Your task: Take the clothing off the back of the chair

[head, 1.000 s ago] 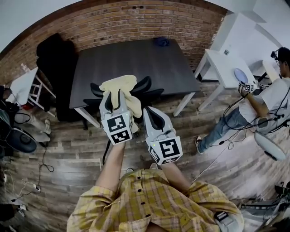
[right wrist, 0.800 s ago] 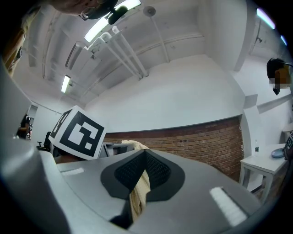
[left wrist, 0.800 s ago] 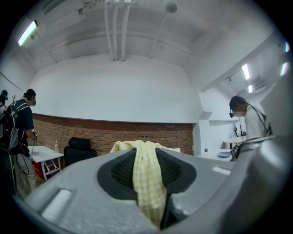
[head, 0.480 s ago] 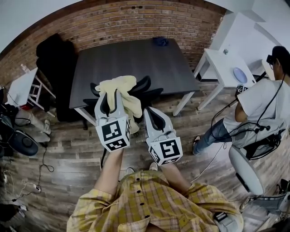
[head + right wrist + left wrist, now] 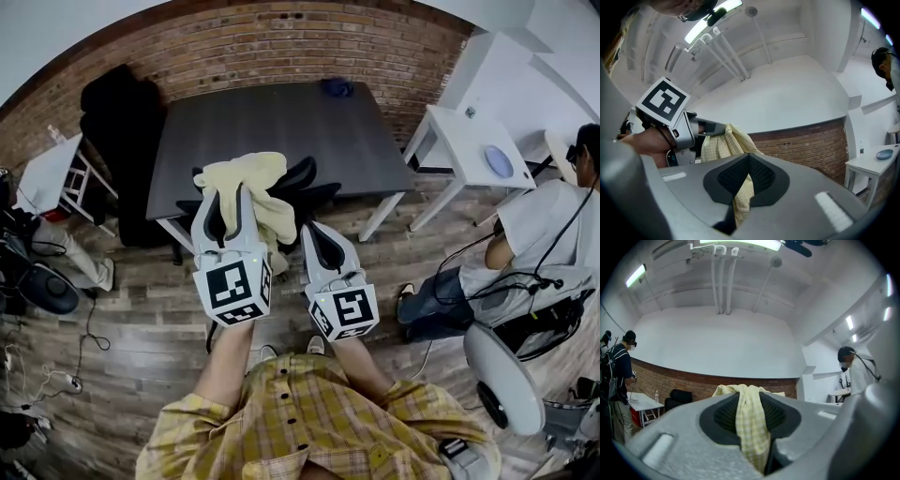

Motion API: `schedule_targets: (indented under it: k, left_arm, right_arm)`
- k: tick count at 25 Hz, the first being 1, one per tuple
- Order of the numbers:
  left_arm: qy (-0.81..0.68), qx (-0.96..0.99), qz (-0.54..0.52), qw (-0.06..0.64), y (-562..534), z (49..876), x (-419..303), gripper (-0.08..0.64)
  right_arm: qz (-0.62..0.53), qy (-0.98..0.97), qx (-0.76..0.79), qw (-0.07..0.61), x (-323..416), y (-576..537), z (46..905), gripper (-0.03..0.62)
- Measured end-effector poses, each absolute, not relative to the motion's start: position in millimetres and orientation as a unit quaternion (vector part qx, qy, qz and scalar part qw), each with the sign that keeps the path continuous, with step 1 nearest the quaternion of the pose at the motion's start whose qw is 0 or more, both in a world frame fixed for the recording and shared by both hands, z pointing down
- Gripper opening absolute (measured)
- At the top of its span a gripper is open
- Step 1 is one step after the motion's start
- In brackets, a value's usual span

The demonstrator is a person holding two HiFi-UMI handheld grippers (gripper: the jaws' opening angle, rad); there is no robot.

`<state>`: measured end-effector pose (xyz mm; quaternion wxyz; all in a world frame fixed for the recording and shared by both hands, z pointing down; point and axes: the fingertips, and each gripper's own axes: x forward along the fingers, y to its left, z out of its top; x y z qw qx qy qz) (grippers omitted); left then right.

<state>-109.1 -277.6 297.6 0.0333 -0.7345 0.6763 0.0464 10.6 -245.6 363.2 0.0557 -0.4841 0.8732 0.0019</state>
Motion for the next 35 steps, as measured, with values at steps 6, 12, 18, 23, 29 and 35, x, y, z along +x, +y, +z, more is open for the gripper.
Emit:
schedule_targets:
  k: [6, 12, 18, 23, 29, 35]
  left_arm:
    - [0.674, -0.735, 0.052, 0.043, -256, 290, -108, 0.115]
    - [0.67, -0.74, 0.047, 0.044, -243, 293, -101, 0.115]
    - [0.667, -0.743, 0.035, 0.042, -234, 303, -94, 0.117]
    - [0.666, -0.744, 0.029, 0.034, -229, 315, -92, 0.117]
    - [0.664, -0.747, 0.024, 0.028, -221, 327, -91, 0.117]
    - [0.663, -0.748, 0.018, 0.018, -218, 341, -85, 0.117]
  right_arm:
    - [0.013, 0.873, -0.482, 0.067, 9, -236, 358, 0.0]
    - [0.014, 0.872, -0.486, 0.064, 12, -238, 356, 0.0]
    - [0.015, 0.871, -0.487, 0.061, 13, -235, 354, 0.0]
    - [0.018, 0.871, -0.487, 0.058, 13, -233, 354, 0.0]
    - [0.013, 0.871, -0.487, 0.057, 13, -229, 357, -0.003]
    - [0.013, 0.871, -0.488, 0.055, 17, -227, 358, -0.003]
